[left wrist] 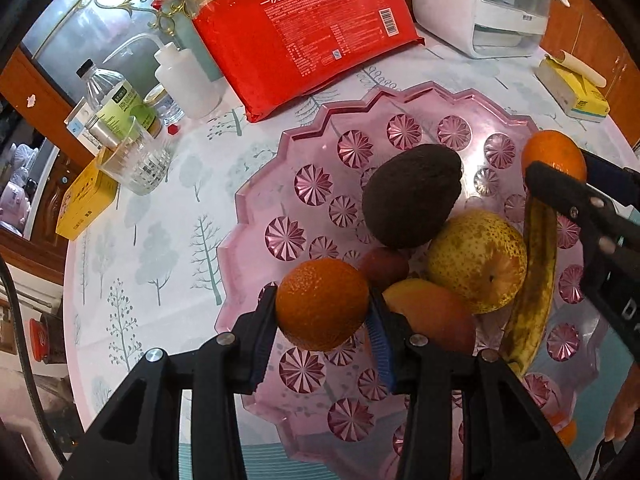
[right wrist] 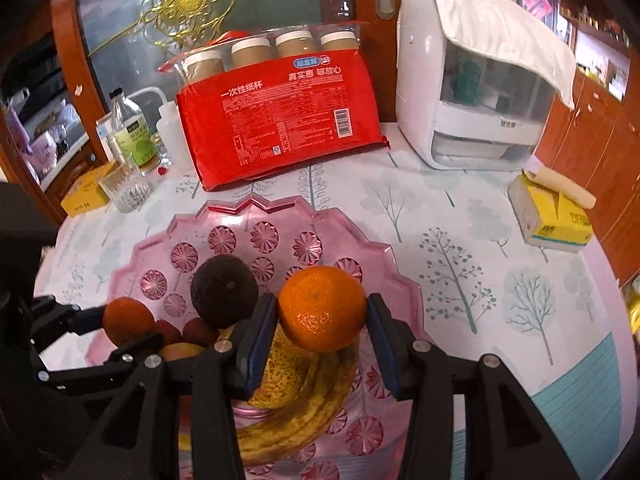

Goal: Organize fruits
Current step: 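Carry the orange with the left gripper while the right gripper carries its orange into the pink bowl, then open the left gripper releasing its orange while the right gripper releases its orange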

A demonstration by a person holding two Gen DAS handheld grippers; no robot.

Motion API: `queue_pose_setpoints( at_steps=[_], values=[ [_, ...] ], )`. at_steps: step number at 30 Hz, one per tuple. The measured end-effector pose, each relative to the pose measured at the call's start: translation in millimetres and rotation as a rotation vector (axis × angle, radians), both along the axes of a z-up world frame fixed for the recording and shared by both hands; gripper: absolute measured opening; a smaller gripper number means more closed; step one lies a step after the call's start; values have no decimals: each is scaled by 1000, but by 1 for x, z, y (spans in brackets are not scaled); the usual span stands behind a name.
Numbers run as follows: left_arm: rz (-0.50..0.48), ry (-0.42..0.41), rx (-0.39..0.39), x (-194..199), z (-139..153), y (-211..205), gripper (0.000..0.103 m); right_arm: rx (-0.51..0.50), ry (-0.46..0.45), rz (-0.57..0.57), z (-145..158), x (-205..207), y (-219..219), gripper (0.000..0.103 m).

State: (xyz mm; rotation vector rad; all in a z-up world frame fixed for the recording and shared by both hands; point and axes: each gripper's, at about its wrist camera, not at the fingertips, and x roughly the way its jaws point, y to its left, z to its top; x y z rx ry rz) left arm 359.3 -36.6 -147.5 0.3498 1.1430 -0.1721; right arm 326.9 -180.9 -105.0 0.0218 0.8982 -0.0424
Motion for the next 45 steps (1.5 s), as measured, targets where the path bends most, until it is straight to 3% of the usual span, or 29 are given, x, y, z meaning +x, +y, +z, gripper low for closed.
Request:
queue_pose_setpoints(
  at_steps=[3, 5, 7, 11, 35, 45],
  values=[
    [8, -24, 28, -2, 3, -1, 54, -17, -10, 22, 2, -3, 6, 47],
    [4, -60, 46, -5, 10, -1, 77, -24, -27, 35, 8, -6, 10, 50],
    [0, -83, 40, -9, 17, -1, 87, -33, -43, 39, 13, -10, 12, 53],
    [-9, -106, 46, -18, 29, -2, 87, -21, -69, 39, 25, -17, 12, 58],
    [20, -218, -39, -93, 105, 17, 88, 21, -146, 37, 89, -92, 15, 59],
    [20, -255, -90, -131, 129, 28, 88, 30, -143, 15, 102, -130, 16, 59]
  ],
)
